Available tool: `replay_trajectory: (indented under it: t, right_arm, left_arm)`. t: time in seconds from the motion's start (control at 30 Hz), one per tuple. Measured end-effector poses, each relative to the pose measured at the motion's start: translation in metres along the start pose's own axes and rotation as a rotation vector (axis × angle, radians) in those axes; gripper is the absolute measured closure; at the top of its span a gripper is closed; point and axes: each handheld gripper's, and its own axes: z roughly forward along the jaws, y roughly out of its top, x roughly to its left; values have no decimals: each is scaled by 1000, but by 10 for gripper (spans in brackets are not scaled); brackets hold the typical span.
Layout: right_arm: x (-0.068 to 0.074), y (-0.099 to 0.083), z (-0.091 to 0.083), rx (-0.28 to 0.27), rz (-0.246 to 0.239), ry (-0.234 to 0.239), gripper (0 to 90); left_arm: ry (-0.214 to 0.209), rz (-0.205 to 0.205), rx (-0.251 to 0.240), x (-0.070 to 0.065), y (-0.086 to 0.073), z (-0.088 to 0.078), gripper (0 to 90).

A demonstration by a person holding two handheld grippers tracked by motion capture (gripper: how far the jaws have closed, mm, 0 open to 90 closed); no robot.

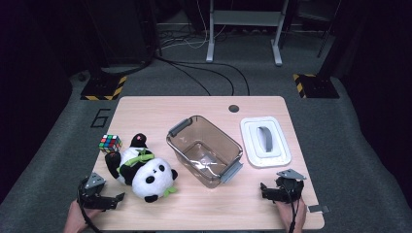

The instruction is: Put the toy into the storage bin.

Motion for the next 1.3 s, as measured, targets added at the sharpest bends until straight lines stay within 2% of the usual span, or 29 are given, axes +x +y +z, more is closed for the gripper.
replay_trajectory:
  t: [0.2, 0.4, 0.43, 0.53, 0.6, 0.63, 0.73, 0.9, 1.0, 1.3]
  right_arm:
    - [0, 0, 0, -2, 1, 1, 0]
    - [0, 0, 0, -2, 2, 0, 0]
    - [0, 0, 0, -2, 2, 0, 0]
    - [0, 0, 0, -2, 1, 1, 0]
    - [0, 0, 0, -2, 1, 1, 0]
    - [0, 0, 0, -2, 1, 1, 0]
    - [0, 0, 0, -2, 1, 1, 0]
    - [0, 0, 0, -3, 1, 1, 0]
    - [0, 0, 0, -3, 1, 0, 0]
    - [0, 0, 0, -3, 1, 1, 0]
  left_arm:
    - [-5, -25, -37, 2, 6, -18, 2]
    - [-2, -14, -54, 2, 11, -30, 2]
    - [-10, -13, -42, 2, 13, -33, 2]
    - [-4, -8, -60, 1, 15, -36, 2]
    - [-15, -11, -69, 1, 17, -39, 2]
    - [-20, -4, -59, 1, 19, -41, 2]
    - [-21, 8, -71, -1, 23, -46, 2]
    - [-52, 12, -115, -3, 35, -59, 2]
    - [-54, 24, -127, -6, 43, -66, 1]
    - [-42, 103, -152, -15, 81, -80, 0]
